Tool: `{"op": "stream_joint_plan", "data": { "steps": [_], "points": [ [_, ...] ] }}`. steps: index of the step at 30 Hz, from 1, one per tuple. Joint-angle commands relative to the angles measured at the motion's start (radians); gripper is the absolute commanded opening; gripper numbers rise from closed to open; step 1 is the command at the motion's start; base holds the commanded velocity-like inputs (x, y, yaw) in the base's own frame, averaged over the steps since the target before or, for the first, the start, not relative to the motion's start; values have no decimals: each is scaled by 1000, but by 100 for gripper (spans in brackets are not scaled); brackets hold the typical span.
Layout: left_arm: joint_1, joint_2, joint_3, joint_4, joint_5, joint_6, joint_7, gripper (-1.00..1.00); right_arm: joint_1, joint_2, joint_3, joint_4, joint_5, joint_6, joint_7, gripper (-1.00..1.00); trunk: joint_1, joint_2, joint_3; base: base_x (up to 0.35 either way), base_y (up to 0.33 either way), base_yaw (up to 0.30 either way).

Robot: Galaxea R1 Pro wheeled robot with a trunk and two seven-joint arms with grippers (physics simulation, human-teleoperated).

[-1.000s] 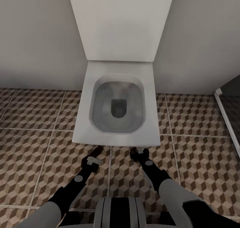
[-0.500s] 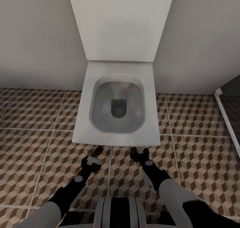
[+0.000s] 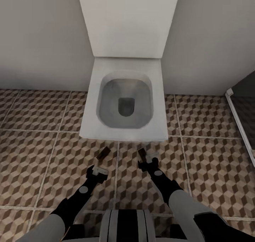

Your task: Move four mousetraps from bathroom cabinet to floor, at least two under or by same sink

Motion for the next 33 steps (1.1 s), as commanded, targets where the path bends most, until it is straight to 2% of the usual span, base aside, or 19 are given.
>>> {"op": "stream_joint_plan", "data": {
  "steps": [1,33],
  "points": [
    [-1,1,-8,0,6,-3,9,100,0,0,6,1,4,-1,-6,100,-1,0,0,-285,0,0],
    [-1,0,-8,0,6,-3,9,100,0,0,6,1,4,-1,-6,100,-1,0,0,-300,0,0]
  ]
}}
